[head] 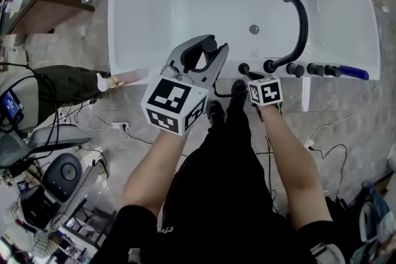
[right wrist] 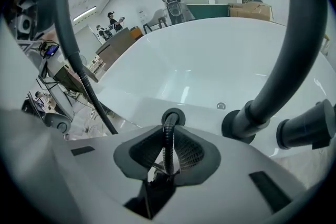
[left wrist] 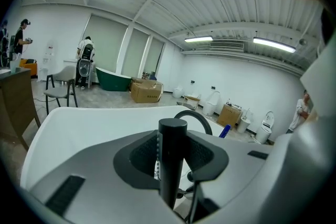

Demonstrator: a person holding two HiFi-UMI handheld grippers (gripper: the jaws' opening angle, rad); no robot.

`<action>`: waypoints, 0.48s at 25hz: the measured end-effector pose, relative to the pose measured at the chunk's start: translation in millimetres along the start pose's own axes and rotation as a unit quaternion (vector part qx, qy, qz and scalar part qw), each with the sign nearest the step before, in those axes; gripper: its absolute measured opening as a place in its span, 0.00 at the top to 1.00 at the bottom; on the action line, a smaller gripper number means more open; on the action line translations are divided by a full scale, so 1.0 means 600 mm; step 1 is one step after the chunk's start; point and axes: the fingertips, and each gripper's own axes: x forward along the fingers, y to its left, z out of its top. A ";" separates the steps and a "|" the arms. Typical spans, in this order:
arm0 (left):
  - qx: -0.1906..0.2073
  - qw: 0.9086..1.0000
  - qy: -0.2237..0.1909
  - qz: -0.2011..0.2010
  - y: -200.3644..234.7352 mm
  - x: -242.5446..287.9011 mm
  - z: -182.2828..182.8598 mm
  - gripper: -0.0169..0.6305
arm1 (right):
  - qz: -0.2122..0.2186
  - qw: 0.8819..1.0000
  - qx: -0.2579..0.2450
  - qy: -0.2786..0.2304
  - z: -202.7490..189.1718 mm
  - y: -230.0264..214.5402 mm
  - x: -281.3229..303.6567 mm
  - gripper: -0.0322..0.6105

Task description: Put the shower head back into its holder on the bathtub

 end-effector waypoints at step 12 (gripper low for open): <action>0.015 0.999 0.029 0.010 0.018 0.040 -0.059 0.77 | 0.077 0.994 0.049 -0.058 -0.135 0.018 0.042 0.59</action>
